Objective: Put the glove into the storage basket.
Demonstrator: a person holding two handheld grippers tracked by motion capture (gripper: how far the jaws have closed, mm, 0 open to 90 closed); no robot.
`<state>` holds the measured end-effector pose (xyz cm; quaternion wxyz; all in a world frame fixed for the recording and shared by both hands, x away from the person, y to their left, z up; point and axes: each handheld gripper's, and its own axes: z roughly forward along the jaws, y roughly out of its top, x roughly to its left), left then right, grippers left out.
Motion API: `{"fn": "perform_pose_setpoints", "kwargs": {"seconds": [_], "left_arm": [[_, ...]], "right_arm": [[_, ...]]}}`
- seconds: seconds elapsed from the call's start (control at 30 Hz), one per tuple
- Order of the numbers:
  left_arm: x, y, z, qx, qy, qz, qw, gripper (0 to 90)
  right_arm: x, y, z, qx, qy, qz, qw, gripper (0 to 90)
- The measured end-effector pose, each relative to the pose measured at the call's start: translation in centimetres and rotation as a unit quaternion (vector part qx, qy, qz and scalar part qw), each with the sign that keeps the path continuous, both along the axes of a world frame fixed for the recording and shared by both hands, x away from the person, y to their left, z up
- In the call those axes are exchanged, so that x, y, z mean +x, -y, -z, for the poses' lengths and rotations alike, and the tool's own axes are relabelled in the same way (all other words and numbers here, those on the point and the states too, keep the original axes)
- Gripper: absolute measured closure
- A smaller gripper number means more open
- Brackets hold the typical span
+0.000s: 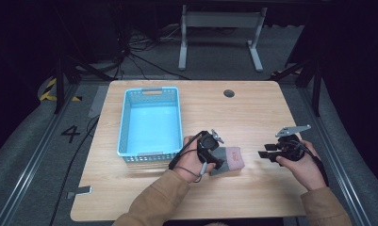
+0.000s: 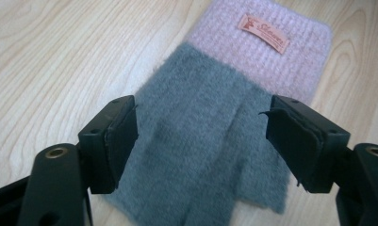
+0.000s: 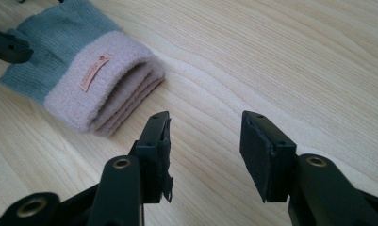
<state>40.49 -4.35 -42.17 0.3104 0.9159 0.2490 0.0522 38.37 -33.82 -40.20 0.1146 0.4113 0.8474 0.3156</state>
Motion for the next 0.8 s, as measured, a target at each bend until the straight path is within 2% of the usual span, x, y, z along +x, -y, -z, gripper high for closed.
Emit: {"fn": "perform_pose_setpoints", "kwargs": {"seconds": [0.33,0.53,0.67,0.8], "left_arm": [[0.7,1.0,0.9,0.015,0.007,0.008,0.9998,25.9],[0.9,1.2,1.7,0.027,0.003,0.015,0.9995,23.7],[1.2,1.2,2.2,0.018,-0.003,0.016,0.9997,21.2],[1.1,1.2,2.5,0.016,0.005,0.018,0.9997,19.5]], "right_arm": [[-0.4,0.4,0.1,0.004,-0.001,0.004,1.0,52.9],[-0.3,0.5,0.1,0.008,-0.001,0.003,1.0,51.9],[-0.4,0.3,0.2,0.019,-0.001,-0.006,0.9998,49.6],[-0.3,0.1,0.2,0.02,-0.001,-0.01,0.9997,49.3]]}}
